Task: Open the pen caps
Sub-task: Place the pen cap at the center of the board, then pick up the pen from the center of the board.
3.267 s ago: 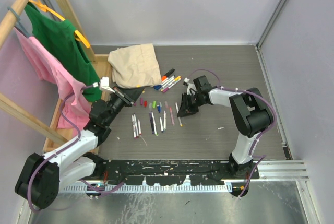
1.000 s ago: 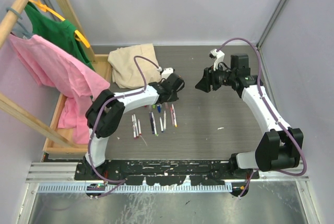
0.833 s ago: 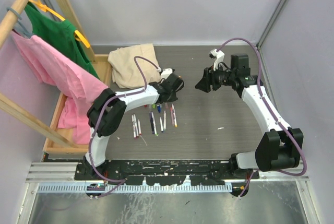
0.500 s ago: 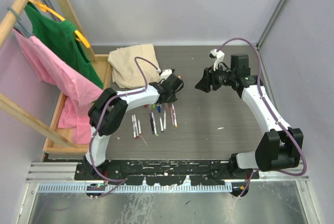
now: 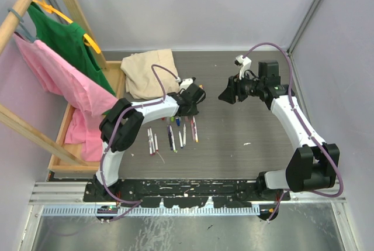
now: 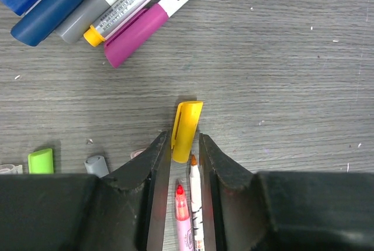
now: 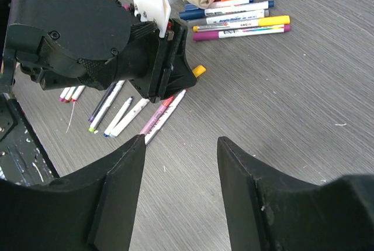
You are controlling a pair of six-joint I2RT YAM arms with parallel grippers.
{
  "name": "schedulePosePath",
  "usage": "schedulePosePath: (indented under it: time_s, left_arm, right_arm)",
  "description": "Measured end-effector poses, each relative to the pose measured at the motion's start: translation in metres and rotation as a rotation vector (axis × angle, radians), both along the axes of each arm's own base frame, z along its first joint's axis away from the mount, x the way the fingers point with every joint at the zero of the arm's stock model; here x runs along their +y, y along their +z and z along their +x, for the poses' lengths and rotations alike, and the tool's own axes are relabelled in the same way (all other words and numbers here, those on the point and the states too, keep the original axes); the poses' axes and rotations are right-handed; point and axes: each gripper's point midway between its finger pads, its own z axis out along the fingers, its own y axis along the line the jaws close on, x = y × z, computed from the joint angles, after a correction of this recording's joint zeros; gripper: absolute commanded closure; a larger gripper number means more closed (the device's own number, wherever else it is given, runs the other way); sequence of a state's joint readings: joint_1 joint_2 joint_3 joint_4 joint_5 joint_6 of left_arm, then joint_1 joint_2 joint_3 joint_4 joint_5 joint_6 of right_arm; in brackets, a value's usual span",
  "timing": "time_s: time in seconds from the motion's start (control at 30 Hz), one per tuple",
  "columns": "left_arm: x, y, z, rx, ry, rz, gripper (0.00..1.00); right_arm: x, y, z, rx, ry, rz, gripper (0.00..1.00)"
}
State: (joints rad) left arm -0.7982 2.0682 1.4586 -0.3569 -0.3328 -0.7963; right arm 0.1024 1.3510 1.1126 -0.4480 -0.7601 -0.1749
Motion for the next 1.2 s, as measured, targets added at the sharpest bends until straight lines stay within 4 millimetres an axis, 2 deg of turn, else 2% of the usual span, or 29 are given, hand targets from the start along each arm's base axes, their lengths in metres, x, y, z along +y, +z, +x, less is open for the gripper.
schedulePosePath:
  time_s: [0.13,0.23,0.5,0.63,0.67,0.87,0.93,1.0,1.03,1.2]
  left_arm:
    - [-0.001,0.003,-0.002,0.0,-0.006,-0.012,0.7]
    - [0.003,0.012,-0.009,-0.006,-0.015,-0.034,0.68]
    - [0.008,0.079,-0.027,-0.109,-0.061,-0.187,0.65]
    - [0.013,0.097,-0.047,-0.152,-0.146,-0.258,0.58]
    - [0.015,0.098,-0.054,-0.163,-0.171,-0.274,0.55]
    - [0.041,0.103,-0.098,-0.249,-0.297,-0.345,0.12]
    - [0.051,0.111,-0.107,-0.303,-0.313,-0.372,0.03]
    - [0.058,0.118,-0.112,-0.35,-0.323,-0.392,0.01]
    - [0.062,0.12,-0.114,-0.372,-0.322,-0.402,0.01]
    - [0.077,0.113,-0.119,-0.397,-0.307,-0.386,0.02]
  right_arm:
    - [0.0,0.0,0.0,0.0,0.003,0.002,0.42]
    - [0.001,0.001,-0.001,-0.001,0.008,0.005,0.43]
    - [0.005,0.001,-0.003,-0.016,0.041,0.02,0.43]
    - [0.007,-0.004,-0.007,-0.023,0.069,0.022,0.42]
    - [0.007,-0.005,-0.009,-0.031,0.078,0.023,0.42]
    - [0.011,-0.004,-0.018,-0.15,0.174,0.008,0.42]
    - [0.014,-0.004,-0.023,-0.237,0.243,-0.016,0.29]
    - [0.017,-0.006,-0.03,-0.33,0.329,-0.044,0.08]
    - [0.019,-0.007,-0.031,-0.393,0.383,-0.067,0.03]
    - [0.024,-0.021,-0.029,-0.641,0.605,-0.188,0.01]
